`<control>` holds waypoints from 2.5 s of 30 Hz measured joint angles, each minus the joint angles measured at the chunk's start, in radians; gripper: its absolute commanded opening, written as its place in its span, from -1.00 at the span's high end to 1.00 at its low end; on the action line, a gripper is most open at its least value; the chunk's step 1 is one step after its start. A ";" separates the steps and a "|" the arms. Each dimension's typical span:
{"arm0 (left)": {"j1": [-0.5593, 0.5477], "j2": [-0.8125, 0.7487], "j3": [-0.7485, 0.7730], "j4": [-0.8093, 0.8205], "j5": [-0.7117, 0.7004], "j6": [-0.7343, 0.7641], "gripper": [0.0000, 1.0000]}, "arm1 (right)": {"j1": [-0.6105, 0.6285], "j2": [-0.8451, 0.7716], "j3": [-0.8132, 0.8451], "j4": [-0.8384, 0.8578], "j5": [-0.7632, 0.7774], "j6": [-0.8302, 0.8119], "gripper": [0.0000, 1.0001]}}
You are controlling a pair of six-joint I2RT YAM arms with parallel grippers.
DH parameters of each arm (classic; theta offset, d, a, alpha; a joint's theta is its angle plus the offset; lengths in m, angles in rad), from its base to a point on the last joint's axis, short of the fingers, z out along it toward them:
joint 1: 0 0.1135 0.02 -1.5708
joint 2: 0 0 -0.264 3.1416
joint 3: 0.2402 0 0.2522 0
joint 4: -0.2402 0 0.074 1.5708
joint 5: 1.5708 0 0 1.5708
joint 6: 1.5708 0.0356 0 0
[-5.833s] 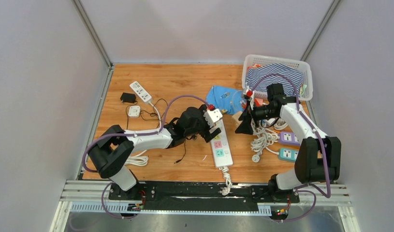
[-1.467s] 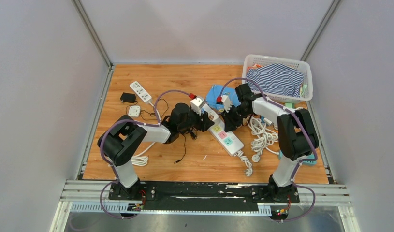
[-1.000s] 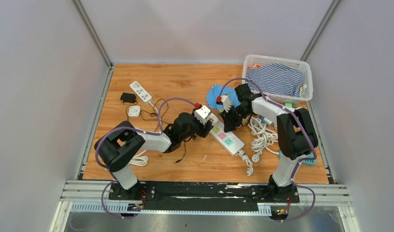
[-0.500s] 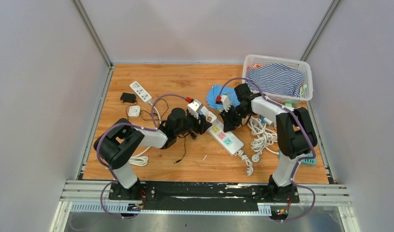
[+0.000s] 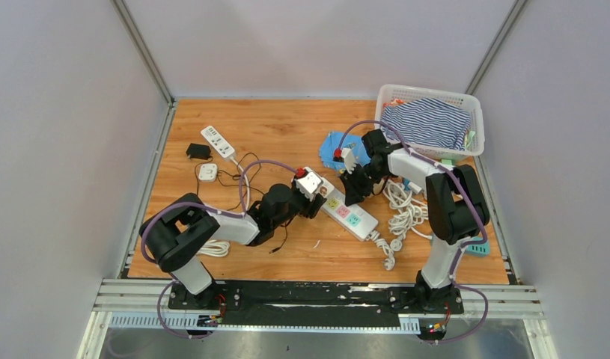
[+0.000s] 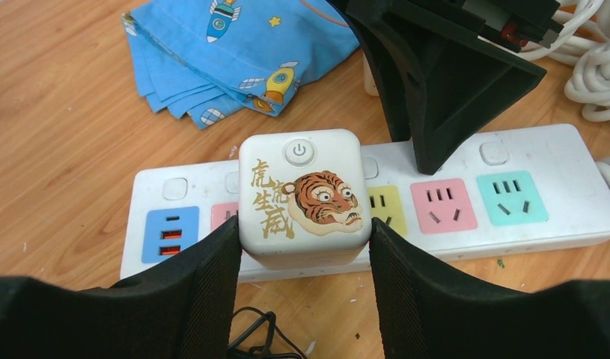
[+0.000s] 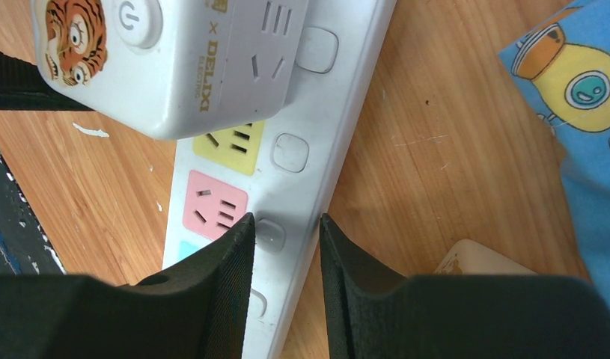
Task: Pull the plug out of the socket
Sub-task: Remove the plug from the socket.
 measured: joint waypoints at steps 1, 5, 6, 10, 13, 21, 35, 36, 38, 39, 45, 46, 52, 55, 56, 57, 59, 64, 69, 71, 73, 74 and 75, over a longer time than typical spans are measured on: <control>0.000 0.000 0.000 0.000 0.000 -0.003 1.00 | 0.000 0.001 0.000 0.000 0.000 0.000 0.25; 0.053 0.000 0.000 0.008 0.064 -0.105 1.00 | 0.000 0.006 0.004 -0.008 0.000 0.000 0.27; 0.079 0.003 0.000 0.017 0.104 -0.148 1.00 | 0.000 0.008 0.006 -0.011 0.000 0.000 0.27; 0.166 0.043 -0.023 0.138 0.260 -0.319 1.00 | 0.000 0.013 0.008 -0.018 -0.002 0.001 0.34; 0.188 0.045 -0.037 0.229 0.295 -0.371 1.00 | 0.000 0.014 0.011 -0.020 -0.002 0.001 0.35; 0.053 -0.094 -0.037 0.209 0.172 -0.194 0.65 | 0.000 0.018 0.014 -0.024 -0.002 0.003 0.34; 0.050 -0.098 0.013 0.019 0.060 -0.089 -1.00 | 0.000 0.019 0.015 -0.026 -0.002 0.003 0.33; 0.050 -0.092 0.024 0.003 0.065 -0.085 -1.00 | 0.000 0.019 0.016 -0.026 -0.002 0.003 0.33; 0.050 -0.080 0.042 -0.024 0.072 -0.076 -1.00 | 0.000 0.019 0.016 -0.027 -0.002 0.003 0.33; 0.050 -0.074 0.049 -0.034 0.074 -0.075 -1.00 | 0.000 0.019 0.016 -0.027 -0.002 0.003 0.33; 0.050 0.022 0.116 -0.102 0.083 -0.064 -1.00 | 0.000 0.019 0.016 -0.027 -0.002 0.003 0.33; 0.050 0.043 0.129 -0.113 0.083 -0.061 -0.98 | 0.000 0.019 0.016 -0.027 -0.002 0.003 0.33; 0.048 0.113 0.152 -0.154 0.063 -0.048 -0.72 | 0.000 0.020 0.018 -0.028 -0.002 0.003 0.34; 0.044 0.126 0.166 -0.163 0.055 -0.045 -0.14 | 0.000 0.021 0.019 -0.031 -0.002 0.003 0.34; 0.042 0.130 0.172 -0.165 0.057 -0.048 0.07 | 0.000 0.022 0.020 -0.031 -0.002 0.003 0.34; 0.040 0.135 0.179 -0.165 0.057 -0.045 0.20 | 0.000 0.023 0.020 -0.032 -0.002 0.003 0.34; 0.038 0.137 0.188 -0.172 0.068 -0.050 0.61 | 0.000 0.024 0.021 -0.032 -0.002 0.005 0.34; 0.038 0.130 0.186 -0.180 0.063 -0.050 1.00 | 0.000 0.024 0.021 -0.033 -0.002 0.006 0.33; 0.036 0.092 0.153 -0.190 0.043 -0.082 1.00 | 0.006 0.026 0.021 -0.034 -0.009 0.007 0.37; 0.036 0.068 0.119 -0.176 0.034 -0.122 1.00 | 0.012 0.026 0.021 -0.034 -0.014 0.007 0.39; 0.037 0.050 0.084 -0.146 0.029 -0.159 1.00 | 0.024 0.027 0.021 -0.034 -0.020 0.007 0.41; 0.041 0.046 0.068 -0.126 0.031 -0.181 1.00 | 0.028 0.027 0.021 -0.035 -0.021 0.007 0.41; 0.044 0.045 0.063 -0.116 0.034 -0.195 1.00 | 0.029 0.027 0.021 -0.035 -0.021 0.007 0.42</control>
